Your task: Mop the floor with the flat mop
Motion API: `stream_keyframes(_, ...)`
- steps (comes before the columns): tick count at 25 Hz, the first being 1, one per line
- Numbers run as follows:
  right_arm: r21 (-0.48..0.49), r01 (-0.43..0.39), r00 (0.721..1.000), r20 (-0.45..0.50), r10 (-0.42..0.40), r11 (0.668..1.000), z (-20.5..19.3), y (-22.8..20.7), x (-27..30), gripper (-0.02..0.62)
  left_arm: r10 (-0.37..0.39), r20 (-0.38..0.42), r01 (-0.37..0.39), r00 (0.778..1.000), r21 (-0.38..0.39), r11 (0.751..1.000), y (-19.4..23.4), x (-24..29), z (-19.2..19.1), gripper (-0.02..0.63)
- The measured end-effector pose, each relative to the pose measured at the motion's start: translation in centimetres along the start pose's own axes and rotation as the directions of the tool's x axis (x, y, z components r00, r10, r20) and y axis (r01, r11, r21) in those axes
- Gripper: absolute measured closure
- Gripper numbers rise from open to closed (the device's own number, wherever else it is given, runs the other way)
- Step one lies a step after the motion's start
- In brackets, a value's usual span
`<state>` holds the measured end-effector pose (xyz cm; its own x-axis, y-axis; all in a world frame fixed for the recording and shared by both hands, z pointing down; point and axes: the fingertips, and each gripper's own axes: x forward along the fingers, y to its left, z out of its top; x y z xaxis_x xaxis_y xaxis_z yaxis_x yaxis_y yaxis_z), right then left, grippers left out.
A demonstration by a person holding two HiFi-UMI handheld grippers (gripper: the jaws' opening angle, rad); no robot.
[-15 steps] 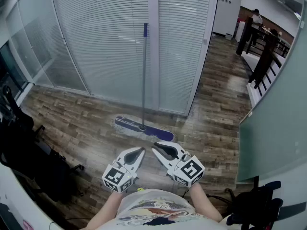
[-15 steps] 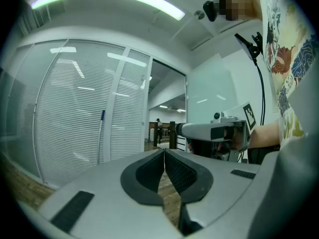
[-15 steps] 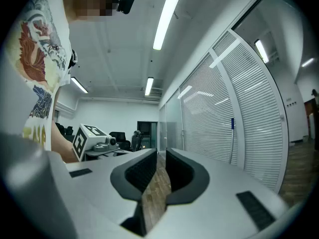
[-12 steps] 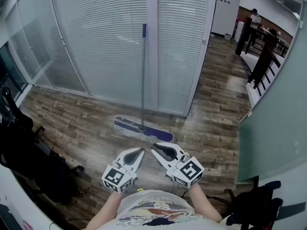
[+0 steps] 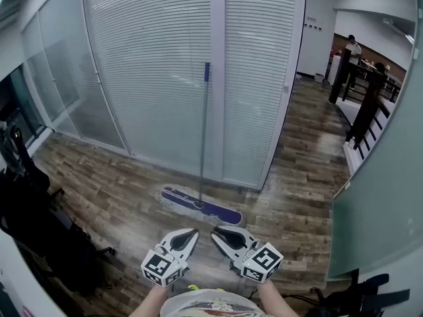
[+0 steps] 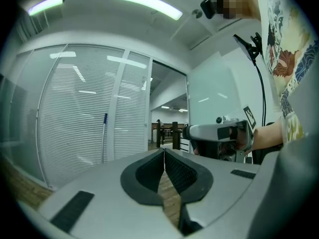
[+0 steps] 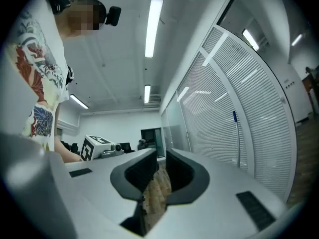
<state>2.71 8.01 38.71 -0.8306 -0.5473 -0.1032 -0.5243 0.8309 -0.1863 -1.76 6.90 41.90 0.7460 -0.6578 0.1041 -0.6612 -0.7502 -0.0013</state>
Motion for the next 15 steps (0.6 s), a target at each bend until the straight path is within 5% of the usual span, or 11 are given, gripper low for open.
stream_keyframes(15,0.028,-0.032,0.997,-0.064,0.034,0.999,-2.4,-2.0,1.0,0.545,0.012,-0.039,-0.014,0.999,-0.031,0.999,1.2,0.8,-1.3,0.592)
